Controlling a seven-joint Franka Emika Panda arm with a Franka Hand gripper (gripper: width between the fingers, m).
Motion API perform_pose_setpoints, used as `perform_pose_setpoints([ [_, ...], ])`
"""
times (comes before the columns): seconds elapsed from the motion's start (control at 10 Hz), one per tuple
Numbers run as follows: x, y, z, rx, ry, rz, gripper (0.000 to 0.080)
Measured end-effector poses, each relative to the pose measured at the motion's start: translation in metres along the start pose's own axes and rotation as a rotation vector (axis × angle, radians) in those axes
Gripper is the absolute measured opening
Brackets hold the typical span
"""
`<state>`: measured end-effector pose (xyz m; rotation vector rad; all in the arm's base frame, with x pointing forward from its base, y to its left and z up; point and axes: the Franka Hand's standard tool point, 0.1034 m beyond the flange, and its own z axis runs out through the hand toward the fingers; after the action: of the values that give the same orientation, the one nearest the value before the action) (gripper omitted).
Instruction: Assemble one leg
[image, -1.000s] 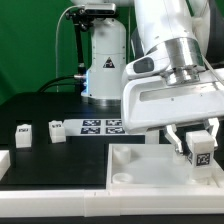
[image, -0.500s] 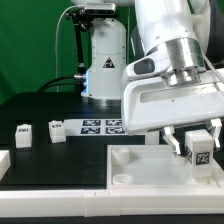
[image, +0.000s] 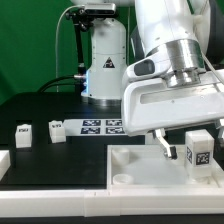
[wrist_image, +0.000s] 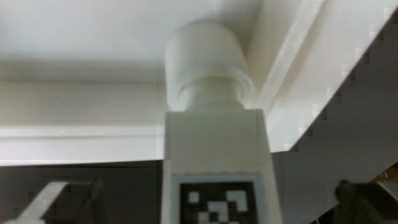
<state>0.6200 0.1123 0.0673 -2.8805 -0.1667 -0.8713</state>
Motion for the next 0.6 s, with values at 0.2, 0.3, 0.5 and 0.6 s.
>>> perform_pose_setpoints([
  [0.2, -0.0001, 0.0, 0.0001, 0.0, 0.0, 0.0, 0.0649],
  [0.3, -0.0002, 0.0, 0.0001, 0.0, 0.0, 0.0, 0.0649],
  [0.5, -0.0033, -0.002, 0.0014, 0.011, -0.05, 0.0, 0.0649],
  [0.6, 0.0021, 0.0015, -0.0014, 0.009, -0.061, 0.004, 0.0649],
])
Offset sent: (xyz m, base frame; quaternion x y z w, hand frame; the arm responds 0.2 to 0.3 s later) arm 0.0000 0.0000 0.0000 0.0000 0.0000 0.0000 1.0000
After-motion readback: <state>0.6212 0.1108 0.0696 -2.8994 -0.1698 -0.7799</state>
